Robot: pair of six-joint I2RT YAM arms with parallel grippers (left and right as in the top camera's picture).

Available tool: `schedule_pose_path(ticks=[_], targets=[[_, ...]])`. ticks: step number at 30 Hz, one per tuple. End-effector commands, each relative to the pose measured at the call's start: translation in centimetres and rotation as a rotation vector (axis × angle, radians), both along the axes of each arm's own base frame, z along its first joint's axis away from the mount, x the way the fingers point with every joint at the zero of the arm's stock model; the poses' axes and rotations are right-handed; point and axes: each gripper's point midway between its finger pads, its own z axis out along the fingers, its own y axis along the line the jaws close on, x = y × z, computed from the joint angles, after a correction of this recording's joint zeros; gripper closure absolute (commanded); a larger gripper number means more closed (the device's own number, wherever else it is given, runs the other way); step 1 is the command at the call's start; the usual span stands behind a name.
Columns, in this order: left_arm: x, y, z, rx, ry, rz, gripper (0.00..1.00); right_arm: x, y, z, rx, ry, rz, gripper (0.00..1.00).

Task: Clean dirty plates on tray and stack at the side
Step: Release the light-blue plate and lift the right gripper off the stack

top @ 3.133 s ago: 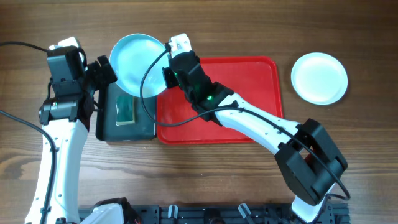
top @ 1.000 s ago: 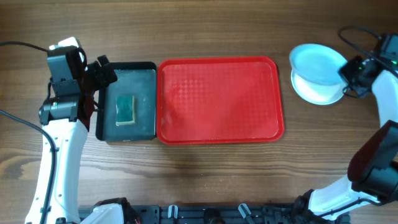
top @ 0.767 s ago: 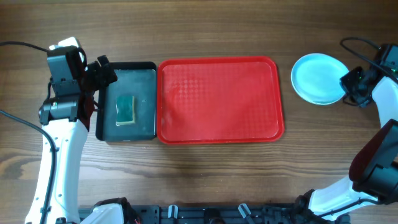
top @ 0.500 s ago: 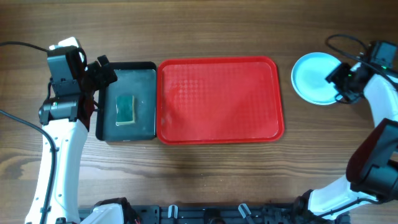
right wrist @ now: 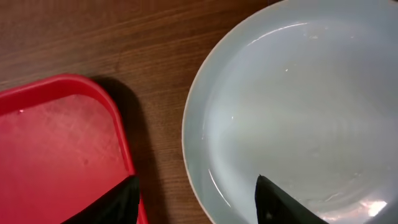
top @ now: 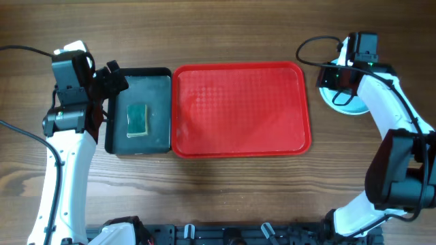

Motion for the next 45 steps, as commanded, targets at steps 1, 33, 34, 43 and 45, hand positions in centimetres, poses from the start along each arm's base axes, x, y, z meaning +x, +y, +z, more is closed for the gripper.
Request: schedule_pose_path(ticks=[1,33,34,43,45], targets=[[0.1,0.3,0.3,0.001,-0.009,0.019,0.0,0.0,0.5,-3.6,0.014,0.063,0.029,0.42],[0.1,0.3,0.3,0.001,-0.009,0.019,0.0,-1.8,4.5,8.3,0.157,-0.121,0.202,0.0],[0.1,0.3,0.3,0.001,-0.009,0.019,0.0,-1.8,4.5,8.3,0.157,-0.121,0.201,0.0],[0.1,0.3,0.3,0.001,-0.009,0.019,0.0,-1.8,4.5,8.3,0.158,-0.121,0.202,0.0],[0.1,0.3,0.3,0.001,-0.01,0.019,0.0,-1.8,4.5,8.3,0.158,-0.121,0.202,0.0]])
